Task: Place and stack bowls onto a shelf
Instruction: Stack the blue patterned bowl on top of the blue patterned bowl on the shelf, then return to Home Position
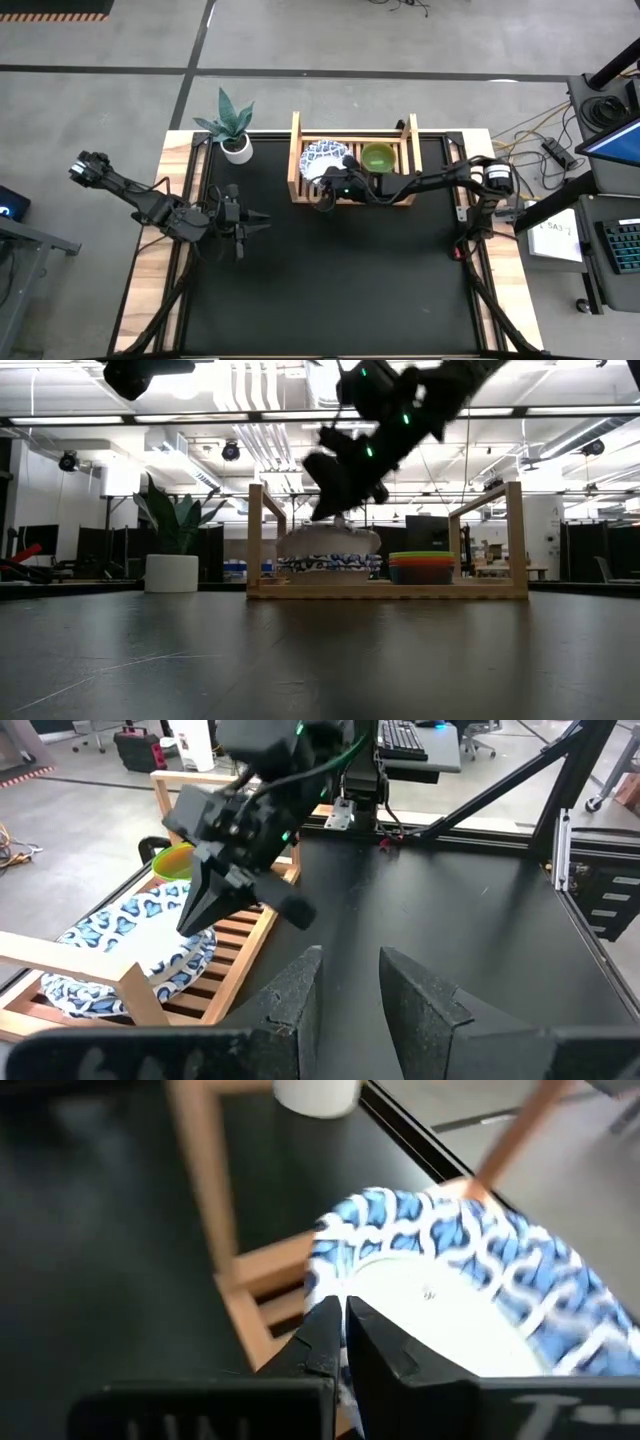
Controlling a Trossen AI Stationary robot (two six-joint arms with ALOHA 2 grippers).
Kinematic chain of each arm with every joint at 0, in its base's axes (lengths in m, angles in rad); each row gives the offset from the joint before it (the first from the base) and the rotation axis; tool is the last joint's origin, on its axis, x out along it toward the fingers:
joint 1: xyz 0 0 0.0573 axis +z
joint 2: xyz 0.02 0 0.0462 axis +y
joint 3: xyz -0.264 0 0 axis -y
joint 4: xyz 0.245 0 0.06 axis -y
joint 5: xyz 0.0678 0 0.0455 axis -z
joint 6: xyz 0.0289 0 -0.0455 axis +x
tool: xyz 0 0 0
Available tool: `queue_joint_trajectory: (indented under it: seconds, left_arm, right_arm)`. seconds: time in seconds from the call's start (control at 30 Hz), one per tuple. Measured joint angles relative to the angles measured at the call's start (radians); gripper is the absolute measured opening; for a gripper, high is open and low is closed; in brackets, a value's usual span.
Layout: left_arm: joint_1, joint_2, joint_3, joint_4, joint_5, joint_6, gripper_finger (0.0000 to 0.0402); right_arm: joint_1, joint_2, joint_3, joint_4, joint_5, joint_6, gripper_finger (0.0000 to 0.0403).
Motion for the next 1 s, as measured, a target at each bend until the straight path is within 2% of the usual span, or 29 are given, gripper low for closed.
queue_joint_trajectory:
  seconds: [0.2, 0.43, 0.67, 0.83, 1.0]
  left_arm:
    - [0.000, 0.000, 0.000, -0.001, 0.000, 0.023, 0.0084]
    - [0.000, 0.000, 0.000, -0.002, 0.000, 0.026, 0.0084]
    - [0.001, 0.000, 0.000, 0.003, -0.001, 0.027, 0.0084]
    - [0.001, 0.000, 0.001, 0.005, -0.024, 0.033, 0.0084]
    - [0.001, 0.001, 0.001, 0.002, -0.024, 0.034, 0.0084]
  right_arm:
    - [-0.016, -0.021, -0.100, 0.181, -0.009, 0.023, 0.0009]
    - [0.013, -0.061, -0.162, 0.303, 0.020, -0.070, 0.0009]
    - [-0.041, 0.019, -0.268, 0.436, 0.025, -0.021, 0.0009]
    - [-0.059, 0.042, -0.291, 0.522, 0.021, -0.008, 0.0009]
    - [-0.030, -0.006, -0.294, 0.534, 0.014, -0.049, 0.0009]
